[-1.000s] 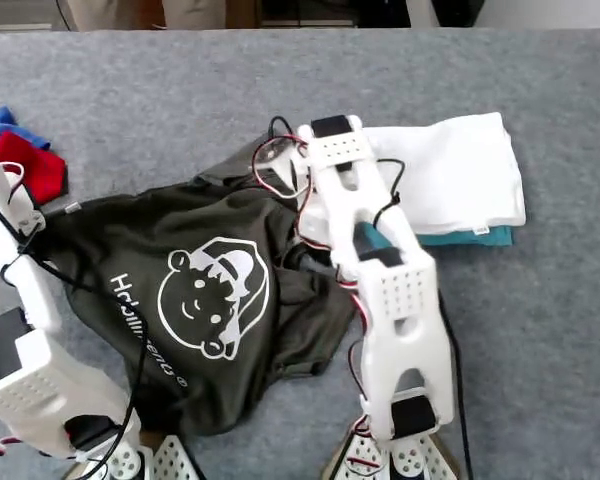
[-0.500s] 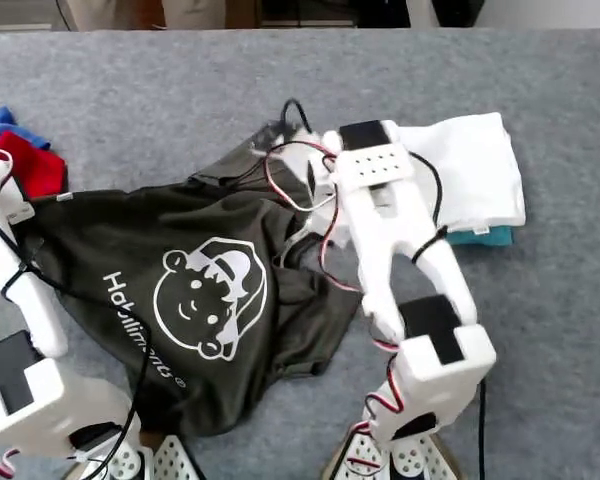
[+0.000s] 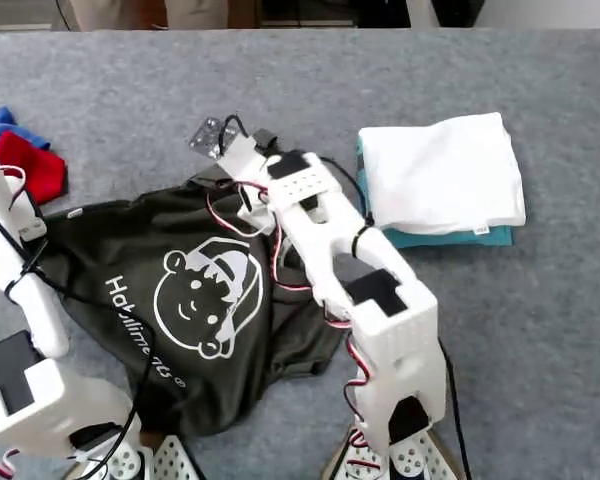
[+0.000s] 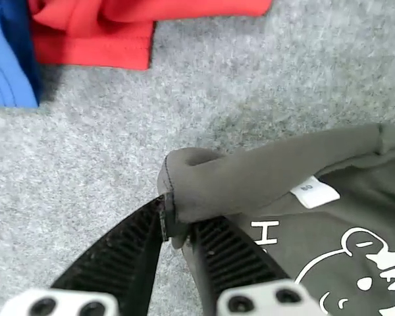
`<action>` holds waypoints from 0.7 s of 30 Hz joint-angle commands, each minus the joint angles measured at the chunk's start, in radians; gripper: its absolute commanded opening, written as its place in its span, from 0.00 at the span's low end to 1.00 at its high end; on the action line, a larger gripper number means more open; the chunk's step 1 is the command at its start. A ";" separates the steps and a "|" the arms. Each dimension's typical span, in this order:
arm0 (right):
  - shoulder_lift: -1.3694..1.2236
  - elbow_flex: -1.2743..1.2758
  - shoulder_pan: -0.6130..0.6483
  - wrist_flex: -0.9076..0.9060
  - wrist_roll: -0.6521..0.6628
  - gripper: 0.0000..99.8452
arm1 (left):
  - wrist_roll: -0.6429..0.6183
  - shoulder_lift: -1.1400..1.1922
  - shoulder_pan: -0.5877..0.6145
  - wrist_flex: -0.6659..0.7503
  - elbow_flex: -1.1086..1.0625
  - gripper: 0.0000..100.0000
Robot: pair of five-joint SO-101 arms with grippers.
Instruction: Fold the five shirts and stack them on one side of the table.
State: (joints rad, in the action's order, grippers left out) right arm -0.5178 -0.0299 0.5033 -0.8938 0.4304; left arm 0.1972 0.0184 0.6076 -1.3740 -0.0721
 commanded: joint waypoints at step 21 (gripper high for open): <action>0.272 0.464 0.093 -0.589 0.106 0.00 | 0.015 -0.051 -0.005 0.028 0.009 0.02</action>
State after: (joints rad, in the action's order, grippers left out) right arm -0.4381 0.2463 0.5785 -1.5382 0.5439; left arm 0.2064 0.0184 0.5999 -1.3617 -0.0752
